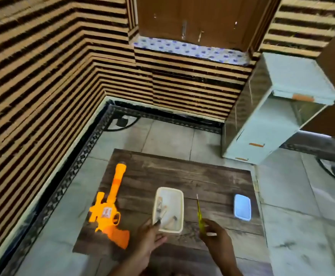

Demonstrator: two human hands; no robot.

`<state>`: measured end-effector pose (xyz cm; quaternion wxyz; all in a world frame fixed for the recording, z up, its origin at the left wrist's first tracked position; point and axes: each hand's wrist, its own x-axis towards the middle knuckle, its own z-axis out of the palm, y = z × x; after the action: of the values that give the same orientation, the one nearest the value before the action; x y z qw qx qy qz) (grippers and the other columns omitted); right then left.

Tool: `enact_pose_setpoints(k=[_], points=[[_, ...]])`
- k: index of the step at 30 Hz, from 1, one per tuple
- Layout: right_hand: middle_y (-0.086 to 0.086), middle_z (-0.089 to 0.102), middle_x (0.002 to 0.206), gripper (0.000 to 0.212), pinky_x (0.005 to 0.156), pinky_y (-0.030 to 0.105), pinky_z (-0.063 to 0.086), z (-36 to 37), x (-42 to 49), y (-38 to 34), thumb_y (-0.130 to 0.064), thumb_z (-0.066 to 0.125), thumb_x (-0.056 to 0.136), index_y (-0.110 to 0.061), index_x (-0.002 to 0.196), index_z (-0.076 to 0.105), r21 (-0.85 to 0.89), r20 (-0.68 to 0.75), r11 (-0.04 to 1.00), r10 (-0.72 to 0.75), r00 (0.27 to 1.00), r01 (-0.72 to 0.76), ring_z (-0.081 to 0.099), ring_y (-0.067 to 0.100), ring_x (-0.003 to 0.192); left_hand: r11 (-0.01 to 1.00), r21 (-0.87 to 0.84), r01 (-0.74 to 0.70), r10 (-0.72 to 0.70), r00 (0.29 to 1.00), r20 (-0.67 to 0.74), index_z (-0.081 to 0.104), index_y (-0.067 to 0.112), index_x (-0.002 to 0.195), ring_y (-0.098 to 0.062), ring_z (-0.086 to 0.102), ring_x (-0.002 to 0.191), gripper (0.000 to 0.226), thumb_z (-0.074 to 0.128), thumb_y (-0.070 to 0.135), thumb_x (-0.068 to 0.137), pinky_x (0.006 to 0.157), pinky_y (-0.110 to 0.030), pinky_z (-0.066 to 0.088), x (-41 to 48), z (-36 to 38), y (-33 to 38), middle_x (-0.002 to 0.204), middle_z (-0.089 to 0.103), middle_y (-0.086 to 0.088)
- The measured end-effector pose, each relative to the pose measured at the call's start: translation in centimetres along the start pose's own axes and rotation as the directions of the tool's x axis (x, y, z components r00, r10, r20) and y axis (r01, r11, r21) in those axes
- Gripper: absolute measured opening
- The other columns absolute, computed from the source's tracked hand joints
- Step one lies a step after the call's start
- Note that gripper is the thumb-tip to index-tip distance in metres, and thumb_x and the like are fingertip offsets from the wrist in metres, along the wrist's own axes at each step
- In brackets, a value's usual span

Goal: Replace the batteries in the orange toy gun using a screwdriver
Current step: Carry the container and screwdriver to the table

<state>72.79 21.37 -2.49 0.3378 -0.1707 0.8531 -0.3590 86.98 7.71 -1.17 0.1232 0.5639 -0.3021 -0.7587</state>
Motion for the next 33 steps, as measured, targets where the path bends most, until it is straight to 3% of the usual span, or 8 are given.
enact_pose_setpoints(k=[5,11,14,17,19,23,28,33], points=[[-0.043,0.057,0.065,0.045,0.056,0.009,0.042,2.0,1.7,1.1,-0.013,0.073,0.074,-0.051,0.085,0.052,0.0,-0.022,0.997,0.075,0.997,-0.075,0.058,-0.014,0.06,0.998,0.02,0.054,-0.054,0.998,0.017,0.052,0.011,0.112,-0.023,0.055,0.07,0.019,0.047,0.006,0.094,0.041,-0.019,0.051,3.4,0.3,-0.9,0.081,0.06,-0.006],[-0.016,0.064,0.075,0.032,0.055,0.006,0.038,4.8,5.6,5.1,-0.021,0.07,0.078,-0.043,0.097,0.058,-0.063,-0.074,0.994,0.082,0.994,-0.087,0.057,-0.01,0.06,0.995,0.028,0.091,-0.091,0.996,-0.011,0.052,0.002,0.121,-0.012,0.061,0.045,0.028,0.048,0.006,0.093,0.042,-0.018,0.049,8.5,0.7,-4.0,0.078,0.061,-0.007],[-0.01,0.067,0.084,0.028,0.059,0.016,0.041,6.5,7.4,7.6,-0.025,0.068,0.081,-0.035,0.106,0.061,-0.11,-0.066,0.991,0.071,0.995,-0.078,0.061,0.002,0.067,0.997,0.015,0.081,-0.08,0.996,-0.037,0.053,0.002,0.121,-0.013,0.062,0.053,0.029,0.05,0.006,0.093,0.046,-0.018,0.052,11.1,0.5,-5.9,0.08,0.063,-0.006],[-0.007,0.069,0.088,0.027,0.056,0.009,0.04,8.0,9.0,10.1,-0.025,0.066,0.082,-0.032,0.108,0.063,-0.129,-0.083,0.99,0.05,0.995,-0.061,0.061,0.003,0.065,0.995,-0.026,0.095,-0.096,0.995,-0.039,0.052,0.007,0.121,-0.019,0.061,0.063,0.028,0.049,0.006,0.093,0.047,-0.019,0.052,13.1,0.4,-7.6,0.085,0.063,-0.009],[-0.003,0.071,0.092,0.027,0.062,0.017,0.046,8.8,9.9,11.6,-0.022,0.064,0.083,-0.029,0.109,0.064,-0.125,-0.099,0.991,0.03,0.995,-0.043,0.064,0.008,0.072,0.994,-0.038,0.1,-0.101,0.995,-0.027,0.052,0.007,0.123,-0.021,0.059,0.07,0.029,0.048,0.005,0.094,0.048,-0.019,0.052,14.2,0.3,-8.5,0.089,0.063,-0.01],[-0.004,0.071,0.094,0.029,0.067,0.019,0.043,10.7,10.9,14.5,-0.022,0.066,0.083,-0.029,0.11,0.065,-0.108,-0.13,0.994,-0.005,0.991,-0.009,0.064,0.01,0.082,0.998,-0.038,0.056,-0.056,0.998,0.0,0.053,0.01,0.12,-0.019,0.061,0.076,0.027,0.047,0.005,0.094,0.057,-0.022,0.055,15.8,-0.4,-10.7,0.085,0.064,-0.005],[-0.006,0.063,0.087,0.039,0.057,0.009,0.038,11.7,10.9,16.1,-0.021,0.068,0.078,-0.029,0.115,0.061,-0.132,-0.173,0.989,-0.09,0.981,0.067,0.057,0.002,0.068,0.998,-0.027,-0.063,0.063,0.998,0.027,0.057,0.013,0.11,-0.017,0.063,0.078,0.02,0.049,0.005,0.093,0.059,-0.018,0.056,16.4,-0.5,-12.1,0.087,0.067,-0.003],[-0.006,0.055,0.099,0.041,0.065,0.026,0.049,12.7,10.0,16.3,-0.031,0.066,0.081,-0.026,0.121,0.057,-0.25,-0.244,0.962,-0.17,0.955,0.108,0.06,0.011,0.074,0.962,0.114,-0.248,0.255,0.966,-0.046,0.059,0.007,0.118,-0.013,0.063,0.074,0.031,0.058,0.005,0.088,0.058,-0.014,0.054,16.5,-0.6,-13.7,0.084,0.066,0.004]])
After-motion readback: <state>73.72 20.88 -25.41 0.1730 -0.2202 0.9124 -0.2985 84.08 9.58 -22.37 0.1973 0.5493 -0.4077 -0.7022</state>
